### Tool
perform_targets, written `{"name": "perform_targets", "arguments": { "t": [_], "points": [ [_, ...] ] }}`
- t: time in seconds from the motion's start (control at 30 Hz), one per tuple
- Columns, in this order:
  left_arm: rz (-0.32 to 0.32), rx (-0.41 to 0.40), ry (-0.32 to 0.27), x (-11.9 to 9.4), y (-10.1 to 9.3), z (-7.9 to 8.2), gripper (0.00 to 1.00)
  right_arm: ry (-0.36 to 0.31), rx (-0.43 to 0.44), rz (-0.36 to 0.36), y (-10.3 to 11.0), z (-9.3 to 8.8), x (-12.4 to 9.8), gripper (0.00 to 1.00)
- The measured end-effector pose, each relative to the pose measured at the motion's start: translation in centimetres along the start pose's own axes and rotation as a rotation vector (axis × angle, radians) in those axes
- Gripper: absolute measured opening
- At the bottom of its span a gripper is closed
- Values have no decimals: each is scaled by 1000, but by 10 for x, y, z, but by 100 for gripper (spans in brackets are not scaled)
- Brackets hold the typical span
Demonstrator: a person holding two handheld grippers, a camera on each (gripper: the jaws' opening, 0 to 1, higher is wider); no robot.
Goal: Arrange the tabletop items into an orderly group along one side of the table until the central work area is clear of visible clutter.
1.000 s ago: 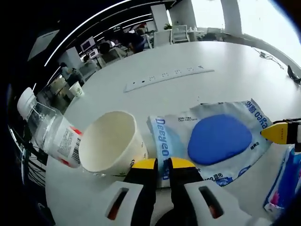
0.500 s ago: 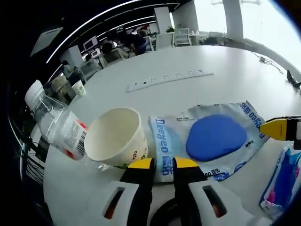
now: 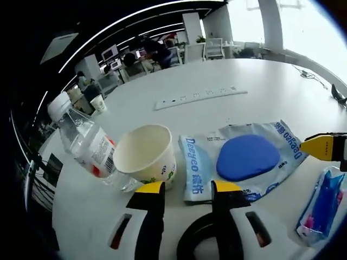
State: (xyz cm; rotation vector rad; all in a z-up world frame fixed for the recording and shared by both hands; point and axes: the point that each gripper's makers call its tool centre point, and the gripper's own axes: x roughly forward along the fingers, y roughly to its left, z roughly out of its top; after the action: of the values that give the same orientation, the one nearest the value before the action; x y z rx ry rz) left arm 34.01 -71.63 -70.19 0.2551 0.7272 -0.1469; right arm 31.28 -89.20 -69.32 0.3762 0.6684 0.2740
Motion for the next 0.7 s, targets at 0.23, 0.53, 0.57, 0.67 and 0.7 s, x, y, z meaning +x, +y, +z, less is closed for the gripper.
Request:
{"name": "perform_targets", "arguments": {
  "t": [0.23, 0.53, 0.57, 0.67, 0.7],
  "points": [
    [-15, -13, -2, -19, -3, -3, 35, -15, -3, 1, 6, 4, -14, 44],
    [-24, -49, -21, -45, 5, -6, 65, -26, -28, 30, 7, 3, -35, 50],
    [-23, -55, -16, -48, 7, -8, 65, -27, -31, 35, 7, 3, -37, 50],
    [-21, -70, -19, -57, 11, -11, 69, -31, -36, 57, 9, 4, -44, 52],
    [-19, -70, -22, -61, 12, -11, 70, -37, -37, 72, 11, 5, -47, 54]
  ]
}}
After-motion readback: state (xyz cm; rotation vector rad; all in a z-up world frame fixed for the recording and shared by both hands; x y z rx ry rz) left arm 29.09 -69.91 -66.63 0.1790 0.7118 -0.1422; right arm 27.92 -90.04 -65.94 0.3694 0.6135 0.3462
